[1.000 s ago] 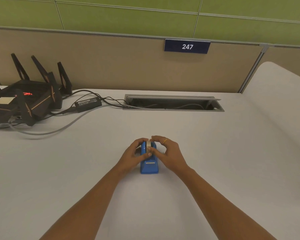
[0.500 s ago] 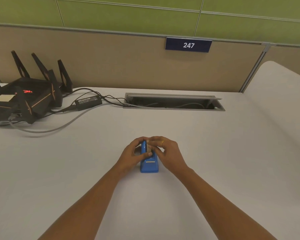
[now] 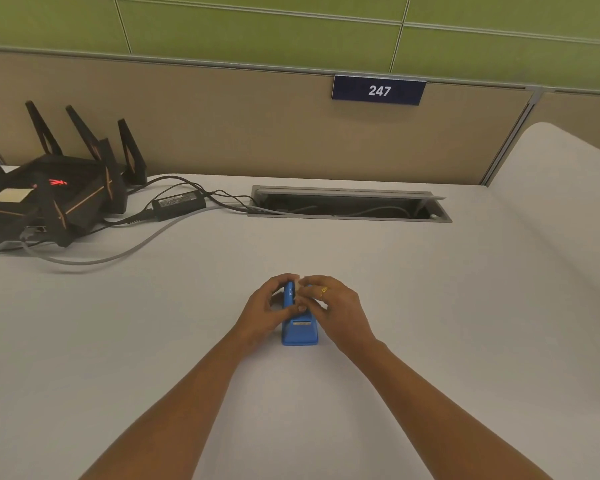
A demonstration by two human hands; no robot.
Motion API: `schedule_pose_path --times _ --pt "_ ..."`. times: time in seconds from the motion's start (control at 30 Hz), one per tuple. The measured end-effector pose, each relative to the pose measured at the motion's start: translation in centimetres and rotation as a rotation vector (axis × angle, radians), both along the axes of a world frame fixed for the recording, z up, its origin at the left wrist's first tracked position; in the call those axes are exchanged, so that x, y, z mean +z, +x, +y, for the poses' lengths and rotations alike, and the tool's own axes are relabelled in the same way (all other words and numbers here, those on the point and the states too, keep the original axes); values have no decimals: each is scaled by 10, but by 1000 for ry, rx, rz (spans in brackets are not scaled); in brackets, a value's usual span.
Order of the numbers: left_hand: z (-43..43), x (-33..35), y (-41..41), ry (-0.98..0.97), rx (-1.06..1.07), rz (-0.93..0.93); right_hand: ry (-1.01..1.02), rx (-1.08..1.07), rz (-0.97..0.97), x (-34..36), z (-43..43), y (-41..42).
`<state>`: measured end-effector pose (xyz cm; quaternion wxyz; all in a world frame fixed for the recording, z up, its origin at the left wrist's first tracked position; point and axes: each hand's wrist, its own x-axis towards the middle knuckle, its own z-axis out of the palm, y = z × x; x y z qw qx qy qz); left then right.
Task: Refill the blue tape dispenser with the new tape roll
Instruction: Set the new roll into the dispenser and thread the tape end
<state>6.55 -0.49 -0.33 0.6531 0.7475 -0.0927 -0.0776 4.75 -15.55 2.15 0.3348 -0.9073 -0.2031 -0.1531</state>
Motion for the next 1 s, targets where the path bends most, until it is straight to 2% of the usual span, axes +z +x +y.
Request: schedule_pose_path --times 0.5,0.7,1.0 --pt "-1 1 0 31 20 5 43 -52 62 2 10 2" --pt "-1 0 0 23 18 -1 252 -20 199 10 4 0" --pt "1 -1 1 13 -7 -23 216 -46 140 7 3 3"
